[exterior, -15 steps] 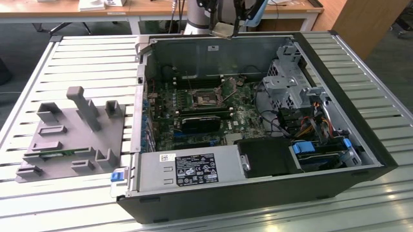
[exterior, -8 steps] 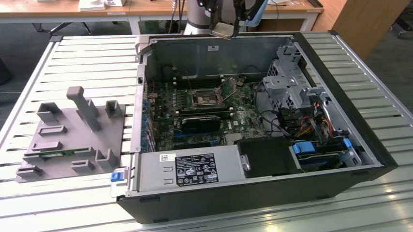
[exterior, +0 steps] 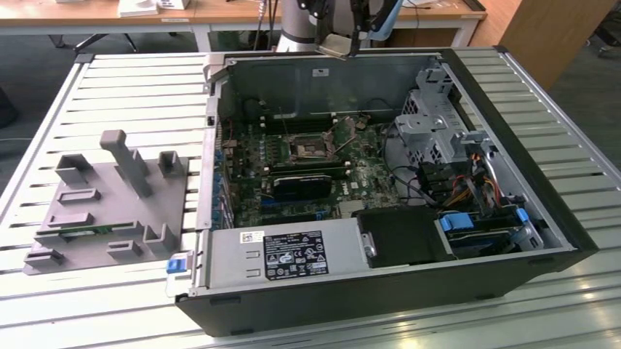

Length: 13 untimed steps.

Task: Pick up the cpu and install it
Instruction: 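Place the cpu into insertion slot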

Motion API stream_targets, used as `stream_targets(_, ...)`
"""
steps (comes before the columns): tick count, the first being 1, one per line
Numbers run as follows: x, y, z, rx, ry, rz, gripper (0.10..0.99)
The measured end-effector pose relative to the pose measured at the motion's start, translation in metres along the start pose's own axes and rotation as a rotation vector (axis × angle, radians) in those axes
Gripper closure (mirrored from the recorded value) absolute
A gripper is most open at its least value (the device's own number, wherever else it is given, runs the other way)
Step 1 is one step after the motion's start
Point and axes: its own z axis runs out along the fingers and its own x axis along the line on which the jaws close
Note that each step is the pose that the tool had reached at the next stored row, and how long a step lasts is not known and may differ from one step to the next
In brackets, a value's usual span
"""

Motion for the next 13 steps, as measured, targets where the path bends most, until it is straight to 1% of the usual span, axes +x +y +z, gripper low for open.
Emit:
stream_targets(7, 0.0, 0.0, 0.0001, -0.001, -0.0032, 0.048, 0.553)
stream_targets(13, 0.0, 0.0, 0.0002, -0.001, -0.0052, 0.078, 0.553)
